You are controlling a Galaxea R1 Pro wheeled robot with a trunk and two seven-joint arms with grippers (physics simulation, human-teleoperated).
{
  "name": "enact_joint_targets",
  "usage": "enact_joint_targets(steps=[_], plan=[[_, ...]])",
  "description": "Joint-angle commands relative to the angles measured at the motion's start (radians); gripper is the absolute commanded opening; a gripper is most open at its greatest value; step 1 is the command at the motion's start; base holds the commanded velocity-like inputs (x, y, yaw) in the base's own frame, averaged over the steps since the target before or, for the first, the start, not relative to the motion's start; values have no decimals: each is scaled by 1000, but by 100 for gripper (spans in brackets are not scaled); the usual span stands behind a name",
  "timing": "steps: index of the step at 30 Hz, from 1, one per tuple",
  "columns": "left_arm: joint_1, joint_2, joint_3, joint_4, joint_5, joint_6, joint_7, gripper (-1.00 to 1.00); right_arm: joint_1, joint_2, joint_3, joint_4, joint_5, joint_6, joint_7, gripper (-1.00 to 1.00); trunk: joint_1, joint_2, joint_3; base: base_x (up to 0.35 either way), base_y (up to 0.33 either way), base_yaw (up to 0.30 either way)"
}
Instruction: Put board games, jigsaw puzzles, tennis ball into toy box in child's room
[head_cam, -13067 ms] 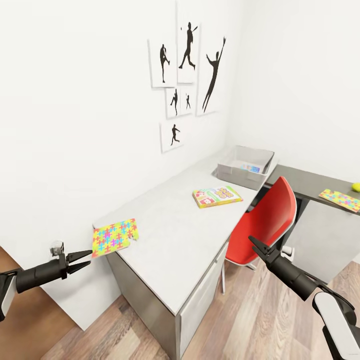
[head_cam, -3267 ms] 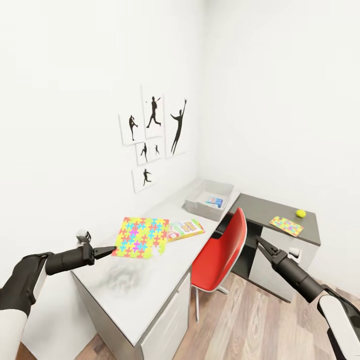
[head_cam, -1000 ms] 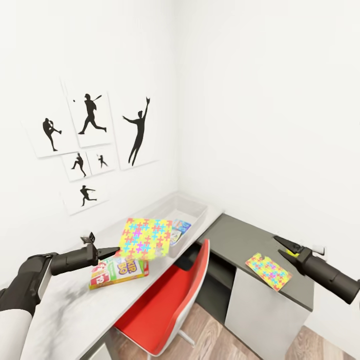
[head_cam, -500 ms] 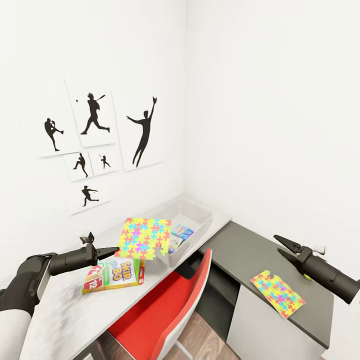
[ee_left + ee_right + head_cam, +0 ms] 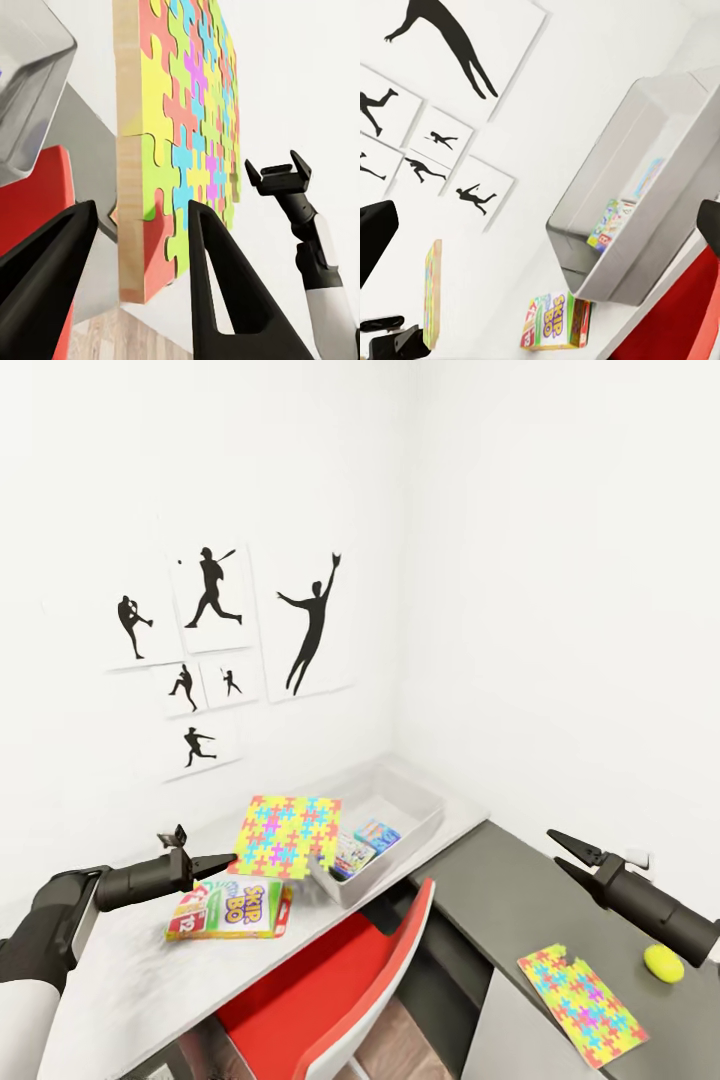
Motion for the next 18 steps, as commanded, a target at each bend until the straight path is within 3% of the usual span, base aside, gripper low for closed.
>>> enact_joint_targets(steps=[1, 11, 18], plan=[[-1, 0, 0, 0, -2, 10, -5, -100, -1, 0, -2, 0, 8, 4, 9, 100, 1, -2, -2, 110, -271, 281], [0, 0, 0, 0, -1, 11, -5, -100, -1, 0, -2, 0, 8, 4, 9, 100, 1, -2, -2, 153, -214, 281], [1, 1, 0, 0, -1, 11, -5, -100, -1, 0, -2, 3, 8, 3, 9, 100, 1, -2, -2, 194, 20, 281]])
